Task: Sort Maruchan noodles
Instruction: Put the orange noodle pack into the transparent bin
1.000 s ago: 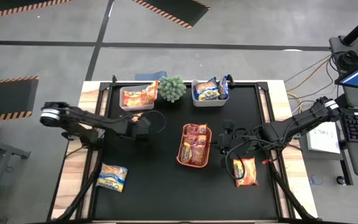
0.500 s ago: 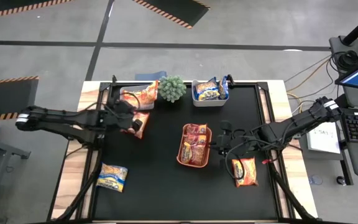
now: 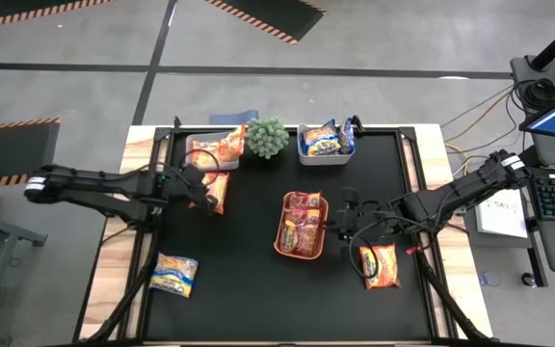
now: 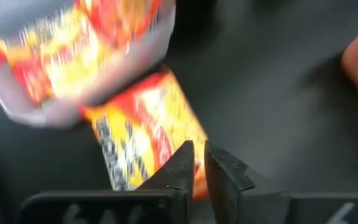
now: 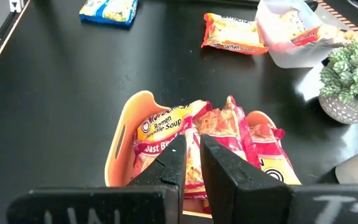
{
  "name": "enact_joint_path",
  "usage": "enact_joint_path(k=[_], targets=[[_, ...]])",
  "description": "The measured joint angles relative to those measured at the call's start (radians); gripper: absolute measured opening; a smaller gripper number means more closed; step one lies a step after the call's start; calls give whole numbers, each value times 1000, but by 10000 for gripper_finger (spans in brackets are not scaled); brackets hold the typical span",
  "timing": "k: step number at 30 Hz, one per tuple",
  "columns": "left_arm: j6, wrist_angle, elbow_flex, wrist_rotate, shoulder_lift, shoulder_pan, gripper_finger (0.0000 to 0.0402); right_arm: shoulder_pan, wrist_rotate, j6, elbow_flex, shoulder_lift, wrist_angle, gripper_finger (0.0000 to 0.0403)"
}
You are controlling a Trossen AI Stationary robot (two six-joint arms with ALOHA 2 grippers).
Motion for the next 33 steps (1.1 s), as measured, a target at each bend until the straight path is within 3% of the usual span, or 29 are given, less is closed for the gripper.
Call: enact_joint_path(k=[4, 11, 17, 25, 33], targets=[[-61, -6, -2, 26, 58, -1, 82, 0, 0, -44, 0, 0, 6, 38], [-209, 9, 0, 29, 189, 19, 237, 0, 0, -211, 0, -2, 98, 38], [-227, 6, 0, 37, 293, 69, 341, 0, 0, -311, 0, -13, 123, 38], [-219, -22, 24, 63, 313, 82, 395, -27, 0, -324, -3, -54, 125, 38], [-214, -22, 31, 87, 312, 86, 400, -33, 0, -319, -8, -55, 98, 38]])
